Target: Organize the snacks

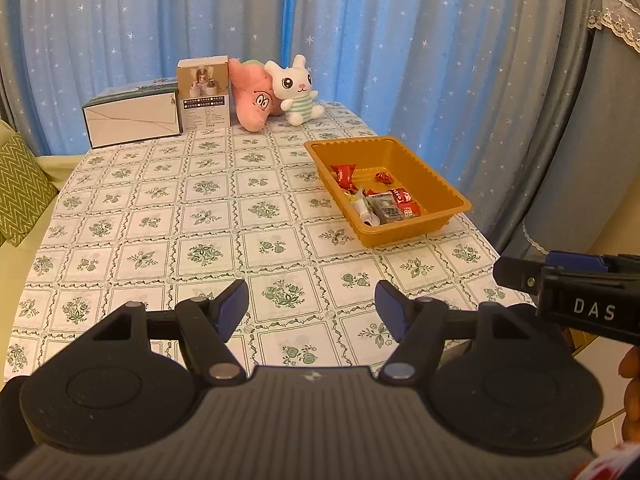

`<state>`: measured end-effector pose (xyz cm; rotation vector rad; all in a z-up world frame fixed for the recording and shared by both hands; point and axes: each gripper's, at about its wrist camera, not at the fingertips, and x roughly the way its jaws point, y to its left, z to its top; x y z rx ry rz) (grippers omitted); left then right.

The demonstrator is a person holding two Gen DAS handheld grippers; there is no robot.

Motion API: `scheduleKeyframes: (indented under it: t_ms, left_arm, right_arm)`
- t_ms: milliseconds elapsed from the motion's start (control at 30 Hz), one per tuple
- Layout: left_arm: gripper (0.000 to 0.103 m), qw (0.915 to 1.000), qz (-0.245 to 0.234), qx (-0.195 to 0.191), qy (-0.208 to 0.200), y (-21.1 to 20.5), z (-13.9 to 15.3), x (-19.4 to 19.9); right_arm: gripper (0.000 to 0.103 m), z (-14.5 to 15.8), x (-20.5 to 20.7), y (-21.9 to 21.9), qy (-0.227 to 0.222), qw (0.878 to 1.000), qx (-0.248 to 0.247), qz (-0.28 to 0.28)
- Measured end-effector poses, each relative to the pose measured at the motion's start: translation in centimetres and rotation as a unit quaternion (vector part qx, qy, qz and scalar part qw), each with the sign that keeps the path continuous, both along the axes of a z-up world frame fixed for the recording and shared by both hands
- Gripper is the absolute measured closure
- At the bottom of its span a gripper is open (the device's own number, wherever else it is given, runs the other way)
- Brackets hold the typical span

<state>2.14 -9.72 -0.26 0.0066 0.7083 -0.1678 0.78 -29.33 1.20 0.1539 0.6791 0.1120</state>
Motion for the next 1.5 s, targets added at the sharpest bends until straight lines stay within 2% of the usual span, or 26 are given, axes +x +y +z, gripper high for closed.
scheduleKeyframes:
  t_ms: [1500]
  left_arm:
    - [0.036,1.0,0.001,-0.006,0.005,-0.07,-0.36,0.11]
  right_arm:
    - [0.041,-0.7,-0.06,-0.14,0.004,1.0,0.0,0.002]
